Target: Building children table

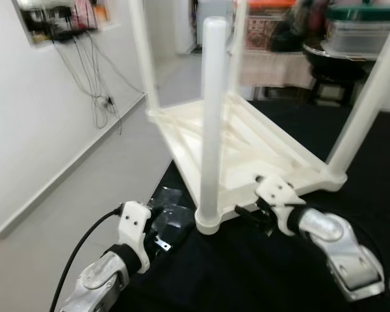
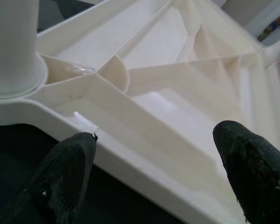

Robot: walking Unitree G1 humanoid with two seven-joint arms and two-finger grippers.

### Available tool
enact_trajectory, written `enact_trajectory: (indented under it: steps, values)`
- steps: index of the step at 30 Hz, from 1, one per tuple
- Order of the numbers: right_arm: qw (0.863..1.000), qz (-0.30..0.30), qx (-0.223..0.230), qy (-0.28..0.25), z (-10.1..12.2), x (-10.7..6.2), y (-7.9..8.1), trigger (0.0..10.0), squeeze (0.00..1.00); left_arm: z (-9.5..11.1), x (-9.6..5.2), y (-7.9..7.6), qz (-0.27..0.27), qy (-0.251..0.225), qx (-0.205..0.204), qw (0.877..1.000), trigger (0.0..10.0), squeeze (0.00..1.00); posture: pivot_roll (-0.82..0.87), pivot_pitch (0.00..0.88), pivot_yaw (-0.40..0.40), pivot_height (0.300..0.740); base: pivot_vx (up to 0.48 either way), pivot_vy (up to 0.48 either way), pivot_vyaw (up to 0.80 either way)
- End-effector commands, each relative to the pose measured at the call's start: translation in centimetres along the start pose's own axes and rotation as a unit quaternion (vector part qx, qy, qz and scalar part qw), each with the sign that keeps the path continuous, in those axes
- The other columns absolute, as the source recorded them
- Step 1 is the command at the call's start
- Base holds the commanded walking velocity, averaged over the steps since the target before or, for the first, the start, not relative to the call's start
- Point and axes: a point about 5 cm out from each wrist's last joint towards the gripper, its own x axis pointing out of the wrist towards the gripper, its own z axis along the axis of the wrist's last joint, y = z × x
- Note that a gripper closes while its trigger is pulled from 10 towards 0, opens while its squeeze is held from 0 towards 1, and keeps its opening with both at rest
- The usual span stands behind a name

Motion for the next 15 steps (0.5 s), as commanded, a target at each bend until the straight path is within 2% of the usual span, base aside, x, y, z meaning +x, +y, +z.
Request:
enact_trajectory:
  steps: [1,3,4,5,10,14,15]
  values:
    - [0.999,0.014,-0.039,-0.007,0.8,0.7,0.3,10.0,0.0,-0.2,-0.2,0.5,0.024,0.01,0.006,1.0,10.0,0.0,-0.04,0.0,-0.027,0.74,0.0,0.0,0.0]
    - [0.994,0.039,-0.105,-0.006,1.7,1.9,0.2,10.0,0.0,-0.1,-0.5,0.8,0.05,0.007,0.004,0.999,10.0,0.0,-0.03,0.0,-0.033,0.74,0.0,0.0,0.0]
    - [0.994,0.039,-0.105,-0.006,1.7,1.9,0.2,10.0,0.0,-0.1,-0.5,0.8,0.05,0.007,0.004,0.999,10.0,0.0,-0.03,0.0,-0.033,0.74,0.0,0.0,0.0]
    - [0.986,0.071,-0.149,0.018,1.7,3.2,0.0,10.0,0.0,0.0,-0.8,0.8,0.062,0.006,0.004,0.998,10.0,0.0,-0.03,0.0,-0.038,0.74,0.0,0.0,0.0]
    - [0.976,0.09,-0.188,0.058,1.4,4.5,-0.8,10.0,0.0,0.1,-1.2,0.6,0.067,0.007,0.002,0.998,10.0,0.0,-0.02,0.0,-0.043,0.74,0.0,0.0,0.0]
    - [0.96,0.131,-0.227,0.099,1.6,5.6,-1.7,10.0,0.0,0.3,-2.1,0.1,0.072,0.011,0.0,0.997,10.0,0.0,0.0,0.045,-0.063,0.74,0.0,0.0,0.0]
    - [0.96,0.131,-0.227,0.099,1.6,5.6,-1.7,10.0,0.0,0.3,-2.1,0.1,0.072,0.011,0.0,0.997,10.0,0.0,0.0,0.045,-0.063,0.74,0.0,0.0,0.0]
